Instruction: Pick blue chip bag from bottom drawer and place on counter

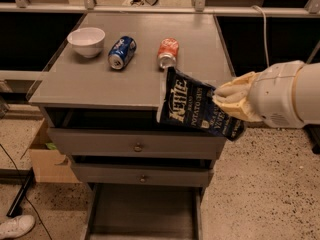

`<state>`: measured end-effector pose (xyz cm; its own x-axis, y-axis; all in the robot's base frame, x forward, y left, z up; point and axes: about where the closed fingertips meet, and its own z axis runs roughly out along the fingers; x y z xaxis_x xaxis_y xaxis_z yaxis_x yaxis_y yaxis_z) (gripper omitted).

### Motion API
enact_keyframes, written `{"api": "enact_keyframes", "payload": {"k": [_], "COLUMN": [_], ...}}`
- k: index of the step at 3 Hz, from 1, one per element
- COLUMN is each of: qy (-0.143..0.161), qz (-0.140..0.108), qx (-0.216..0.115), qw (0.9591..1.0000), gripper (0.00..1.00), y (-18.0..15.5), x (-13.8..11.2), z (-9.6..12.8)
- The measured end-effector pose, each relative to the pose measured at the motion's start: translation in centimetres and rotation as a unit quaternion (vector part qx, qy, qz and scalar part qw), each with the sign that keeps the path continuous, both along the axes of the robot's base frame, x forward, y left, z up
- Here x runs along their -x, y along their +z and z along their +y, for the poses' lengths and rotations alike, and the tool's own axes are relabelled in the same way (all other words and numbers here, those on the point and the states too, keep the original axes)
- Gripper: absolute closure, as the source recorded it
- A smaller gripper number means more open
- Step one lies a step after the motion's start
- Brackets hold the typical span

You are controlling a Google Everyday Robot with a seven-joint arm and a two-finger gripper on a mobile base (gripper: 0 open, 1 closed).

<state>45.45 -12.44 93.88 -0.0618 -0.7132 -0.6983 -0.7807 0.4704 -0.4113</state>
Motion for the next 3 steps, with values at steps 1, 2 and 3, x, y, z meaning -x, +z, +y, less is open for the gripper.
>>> {"api": "enact_keyframes", "payload": {"k": [1, 2, 3], "qy": [-0.004, -0.005, 0.009], "qz": [-0.016, -0.028, -0.028], "qx": [0.007, 0.015, 0.017], "qw": [0.9998, 0.9995, 0.9994], "gripper": [1.00, 1.00, 1.00], "y": [2.6, 5.4, 7.0], "x": [-2.2, -5.5, -9.9], "z": [-1.0, -1.9, -1.4]}}
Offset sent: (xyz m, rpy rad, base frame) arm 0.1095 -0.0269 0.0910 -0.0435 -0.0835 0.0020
